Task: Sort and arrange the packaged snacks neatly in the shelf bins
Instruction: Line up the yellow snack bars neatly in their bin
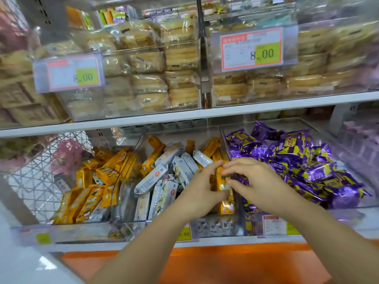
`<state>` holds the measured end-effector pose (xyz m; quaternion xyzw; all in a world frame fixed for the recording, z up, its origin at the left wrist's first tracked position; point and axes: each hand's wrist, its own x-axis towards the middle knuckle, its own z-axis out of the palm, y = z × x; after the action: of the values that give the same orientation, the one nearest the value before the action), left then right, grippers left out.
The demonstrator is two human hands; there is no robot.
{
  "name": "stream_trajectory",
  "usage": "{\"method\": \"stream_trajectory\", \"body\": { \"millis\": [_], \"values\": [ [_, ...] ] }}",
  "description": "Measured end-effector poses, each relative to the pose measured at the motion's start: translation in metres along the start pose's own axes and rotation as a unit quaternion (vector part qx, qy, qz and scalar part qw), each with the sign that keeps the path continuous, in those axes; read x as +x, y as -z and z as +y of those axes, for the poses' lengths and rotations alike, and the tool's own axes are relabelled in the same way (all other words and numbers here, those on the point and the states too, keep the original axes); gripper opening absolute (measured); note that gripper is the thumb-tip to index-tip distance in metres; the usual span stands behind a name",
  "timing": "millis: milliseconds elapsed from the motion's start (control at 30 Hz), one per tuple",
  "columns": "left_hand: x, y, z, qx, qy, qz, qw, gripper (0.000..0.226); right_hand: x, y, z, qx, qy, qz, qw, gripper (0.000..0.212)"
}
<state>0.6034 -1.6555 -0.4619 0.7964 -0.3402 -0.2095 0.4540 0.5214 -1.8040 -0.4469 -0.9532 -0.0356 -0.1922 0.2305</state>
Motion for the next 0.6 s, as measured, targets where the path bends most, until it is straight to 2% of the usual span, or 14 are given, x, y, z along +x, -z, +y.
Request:
{"method": "stream_trajectory", "body": {
  "millis": [100, 233, 333, 433, 600],
  "values": [
    [-0.022, 0.019, 0.005, -0.091, -0.05, 0.052, 0.993, 0.054, 0.004, -0.004, -0.012, 0.003, 0.021, 0.035, 0.999, 0.024],
    [-0.049, 0.057, -0.003, -0.086, -0.09, 0.135, 0.983, 0.048, 0.015, -0.015, -0.037, 0.063, 0.034, 0.057, 0.996, 0.021],
    [-0.066, 0.09, -0.017, -0.094, -0.106, 0.198, 0.97, 0.043, 0.031, -0.034, -0.06, 0.073, 0.047, 0.031, 0.996, 0.02],
    [-0.084, 0.126, -0.037, -0.113, -0.088, 0.238, 0.961, 0.038, 0.054, -0.055, -0.088, 0.077, 0.065, -0.009, 0.995, 0.021],
    [-0.114, 0.182, -0.084, -0.019, -0.056, 0.347, 0.936, 0.039, 0.093, -0.082, -0.135, 0.086, 0.104, -0.052, 0.989, 0.022]
  ]
}}
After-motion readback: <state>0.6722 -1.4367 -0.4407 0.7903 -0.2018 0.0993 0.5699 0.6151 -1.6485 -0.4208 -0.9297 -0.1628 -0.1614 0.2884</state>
